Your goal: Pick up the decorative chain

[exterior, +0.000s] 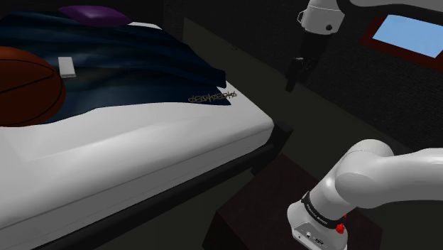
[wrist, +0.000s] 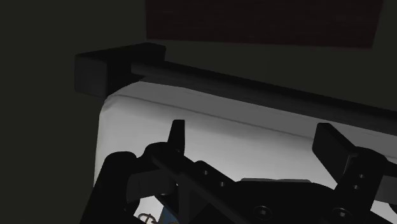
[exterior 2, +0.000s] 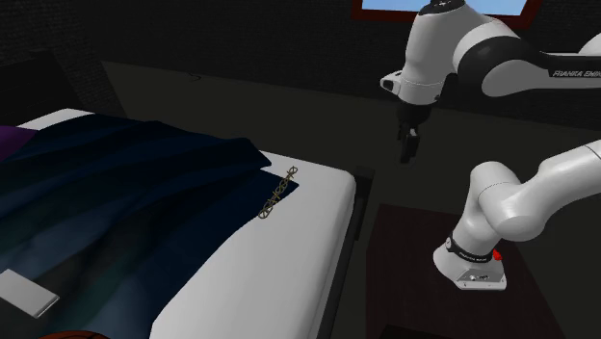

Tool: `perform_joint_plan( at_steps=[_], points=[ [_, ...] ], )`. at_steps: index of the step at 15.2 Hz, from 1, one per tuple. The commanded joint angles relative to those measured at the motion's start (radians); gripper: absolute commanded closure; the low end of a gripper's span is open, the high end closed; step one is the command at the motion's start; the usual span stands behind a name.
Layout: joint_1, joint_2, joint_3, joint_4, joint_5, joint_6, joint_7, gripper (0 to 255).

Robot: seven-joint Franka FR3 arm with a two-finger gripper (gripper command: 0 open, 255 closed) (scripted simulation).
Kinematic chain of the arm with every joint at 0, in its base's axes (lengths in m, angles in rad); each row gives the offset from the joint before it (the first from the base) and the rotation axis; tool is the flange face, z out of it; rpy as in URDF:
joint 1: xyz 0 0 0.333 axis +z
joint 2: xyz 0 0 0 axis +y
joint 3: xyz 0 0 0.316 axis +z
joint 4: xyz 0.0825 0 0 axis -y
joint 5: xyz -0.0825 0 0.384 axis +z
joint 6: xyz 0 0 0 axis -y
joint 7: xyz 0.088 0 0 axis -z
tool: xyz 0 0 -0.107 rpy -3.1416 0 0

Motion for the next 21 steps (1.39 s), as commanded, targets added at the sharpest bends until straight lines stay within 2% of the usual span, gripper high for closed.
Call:
perform_joint_plan(
  at_steps=[1,7,12,17,21],
  points=[
    [0.0,0.0,0.0,0.0,0.0,0.0,0.0,0],
    [0.019,0.096,-0.12,-0.074,-0.022,0.244,-0.166,0],
    [0.048,0.228,-0.218,-0.085,-0.01,0.44,-0.312,0],
    [0.094,0.395,-0.31,-0.05,0.051,0.613,-0.48,0],
    [0.141,0.546,-0.377,0.011,0.147,0.723,-0.641,0]
  ],
)
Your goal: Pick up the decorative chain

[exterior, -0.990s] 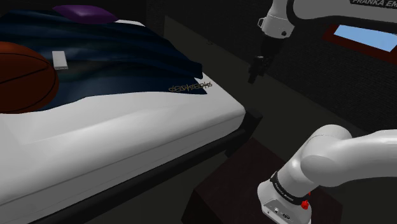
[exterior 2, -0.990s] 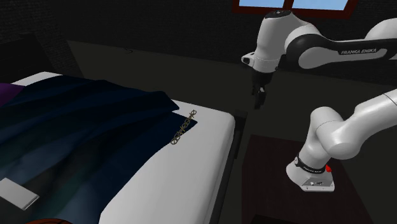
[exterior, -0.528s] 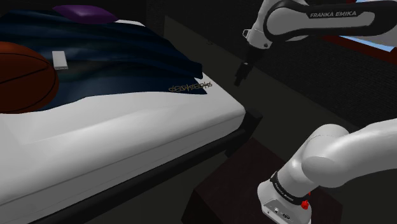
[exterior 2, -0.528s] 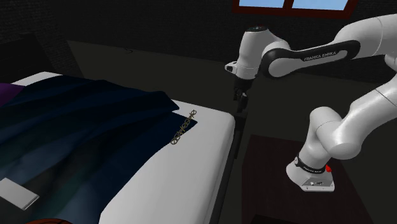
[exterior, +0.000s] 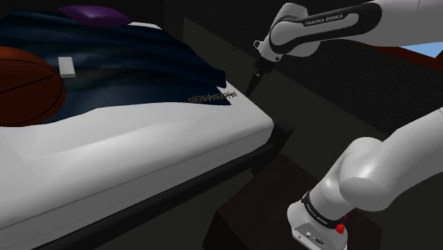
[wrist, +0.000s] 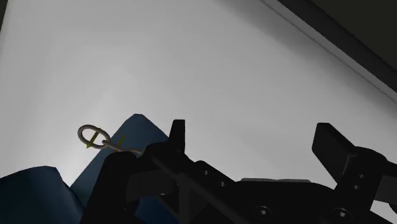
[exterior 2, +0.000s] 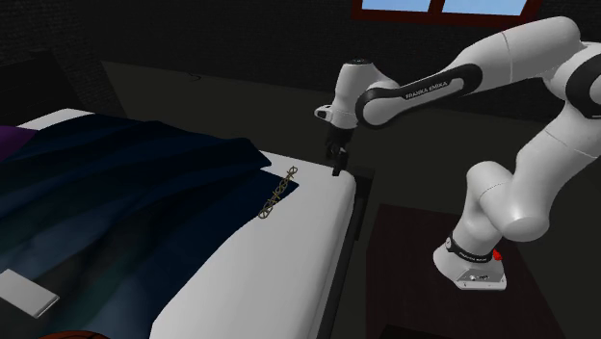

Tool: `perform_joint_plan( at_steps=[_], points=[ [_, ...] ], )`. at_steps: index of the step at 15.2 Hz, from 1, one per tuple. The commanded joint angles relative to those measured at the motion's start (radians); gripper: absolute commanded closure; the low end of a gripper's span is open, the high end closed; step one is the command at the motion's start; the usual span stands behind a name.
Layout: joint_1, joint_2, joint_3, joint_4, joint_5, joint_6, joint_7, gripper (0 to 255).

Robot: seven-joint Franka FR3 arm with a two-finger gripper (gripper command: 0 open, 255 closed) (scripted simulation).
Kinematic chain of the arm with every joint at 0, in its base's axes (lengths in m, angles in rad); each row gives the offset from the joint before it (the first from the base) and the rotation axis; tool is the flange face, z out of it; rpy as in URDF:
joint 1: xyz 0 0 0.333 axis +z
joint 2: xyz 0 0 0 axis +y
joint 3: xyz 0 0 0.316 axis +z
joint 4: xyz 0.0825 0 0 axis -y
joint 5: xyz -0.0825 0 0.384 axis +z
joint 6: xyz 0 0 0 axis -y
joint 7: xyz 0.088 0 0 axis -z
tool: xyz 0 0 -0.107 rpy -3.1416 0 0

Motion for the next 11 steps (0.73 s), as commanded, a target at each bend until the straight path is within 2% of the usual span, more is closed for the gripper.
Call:
perform_joint_plan(
  at_steps=[1,6,11],
  points=[
    [0.026,0.086,-0.032,0.034,0.062,0.059,-0.09,0],
    [0.063,0.291,-0.075,0.159,0.26,0.127,-0.329,0],
    [0.044,0.497,-0.054,0.325,0.463,0.128,-0.552,0]
  ],
)
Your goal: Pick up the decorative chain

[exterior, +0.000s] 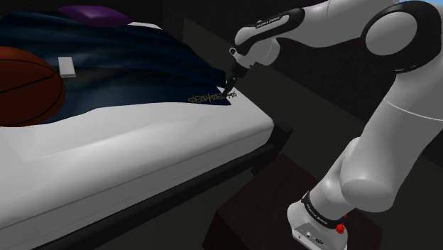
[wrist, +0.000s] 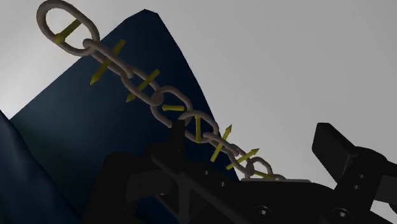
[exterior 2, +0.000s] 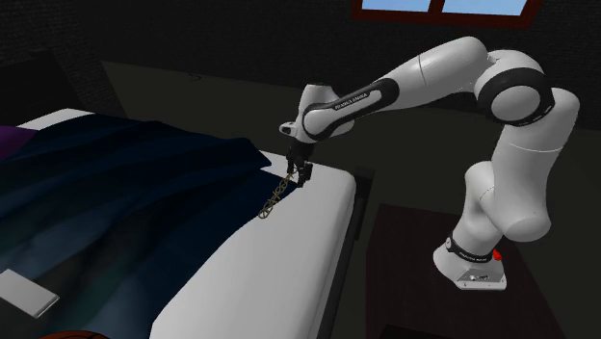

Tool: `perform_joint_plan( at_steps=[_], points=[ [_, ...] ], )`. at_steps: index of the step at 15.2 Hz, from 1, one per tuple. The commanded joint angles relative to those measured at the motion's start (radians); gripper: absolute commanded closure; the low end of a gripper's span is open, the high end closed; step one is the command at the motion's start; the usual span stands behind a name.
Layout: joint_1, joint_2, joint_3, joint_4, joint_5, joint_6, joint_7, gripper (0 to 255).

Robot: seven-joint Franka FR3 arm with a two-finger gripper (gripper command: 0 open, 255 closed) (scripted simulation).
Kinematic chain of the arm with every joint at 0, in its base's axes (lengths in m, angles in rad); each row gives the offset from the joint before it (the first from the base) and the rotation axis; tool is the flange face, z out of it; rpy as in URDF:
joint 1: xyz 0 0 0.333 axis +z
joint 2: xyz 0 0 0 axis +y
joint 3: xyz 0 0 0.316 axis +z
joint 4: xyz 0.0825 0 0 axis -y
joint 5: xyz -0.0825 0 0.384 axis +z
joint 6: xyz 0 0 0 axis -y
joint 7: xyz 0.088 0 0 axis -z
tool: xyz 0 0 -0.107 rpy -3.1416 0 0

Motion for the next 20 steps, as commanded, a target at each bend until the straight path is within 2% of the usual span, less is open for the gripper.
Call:
perform_joint_plan(
  at_steps=[1,4,5,14,15,20],
  points=[
    [-0.017,0.085,0.018,0.074,0.08,-0.006,-0.088,0],
    [-0.051,0.201,0.057,0.194,0.166,-0.029,-0.185,0],
    [-0.054,0.208,0.061,0.203,0.171,-0.03,-0.19,0],
    [-0.067,0.266,0.082,0.183,0.221,0.035,-0.244,0],
    [-0.066,0.264,0.082,0.182,0.221,0.035,-0.243,255],
    [-0.066,0.264,0.082,0.182,0.221,0.034,-0.243,255]
  ],
)
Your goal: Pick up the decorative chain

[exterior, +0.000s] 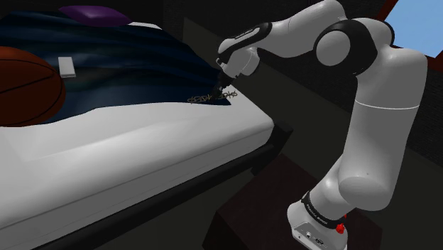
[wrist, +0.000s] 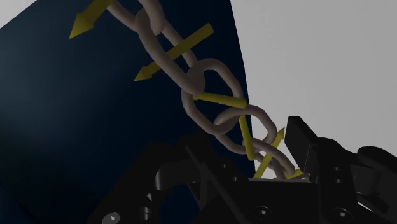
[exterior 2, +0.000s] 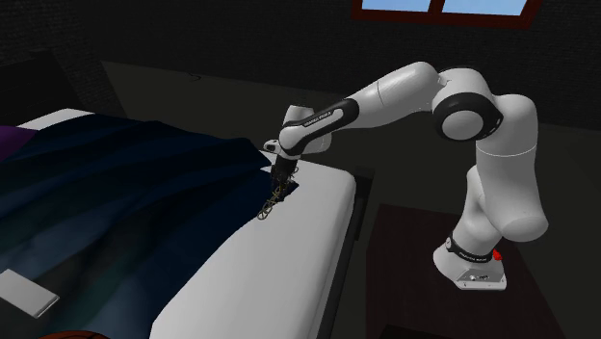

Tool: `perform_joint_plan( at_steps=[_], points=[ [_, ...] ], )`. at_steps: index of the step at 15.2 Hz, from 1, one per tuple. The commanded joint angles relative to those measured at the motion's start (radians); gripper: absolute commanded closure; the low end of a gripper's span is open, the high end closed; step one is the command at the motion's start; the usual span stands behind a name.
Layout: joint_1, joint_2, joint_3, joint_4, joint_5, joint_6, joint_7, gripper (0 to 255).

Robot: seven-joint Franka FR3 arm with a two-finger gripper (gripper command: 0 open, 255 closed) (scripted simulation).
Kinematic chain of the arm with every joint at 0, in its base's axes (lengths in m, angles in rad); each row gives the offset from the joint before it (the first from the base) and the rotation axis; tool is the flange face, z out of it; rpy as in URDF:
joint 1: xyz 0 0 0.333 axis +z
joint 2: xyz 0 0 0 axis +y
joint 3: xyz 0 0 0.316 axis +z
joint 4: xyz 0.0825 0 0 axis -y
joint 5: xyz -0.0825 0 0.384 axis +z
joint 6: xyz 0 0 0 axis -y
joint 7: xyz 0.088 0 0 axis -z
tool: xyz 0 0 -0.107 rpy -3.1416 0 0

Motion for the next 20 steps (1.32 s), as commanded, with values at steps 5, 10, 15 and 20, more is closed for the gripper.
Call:
perform_joint_plan(
  at_steps=[5,10,15,20],
  points=[
    [0.001,-0.006,-0.003,0.003,-0.007,-0.008,0.007,255],
    [0.009,-0.044,-0.017,0.016,-0.04,-0.051,0.042,255],
    [0.015,-0.078,-0.029,0.034,-0.072,-0.096,0.077,255],
    [0.019,-0.104,-0.037,0.054,-0.097,-0.135,0.104,255]
  ],
)
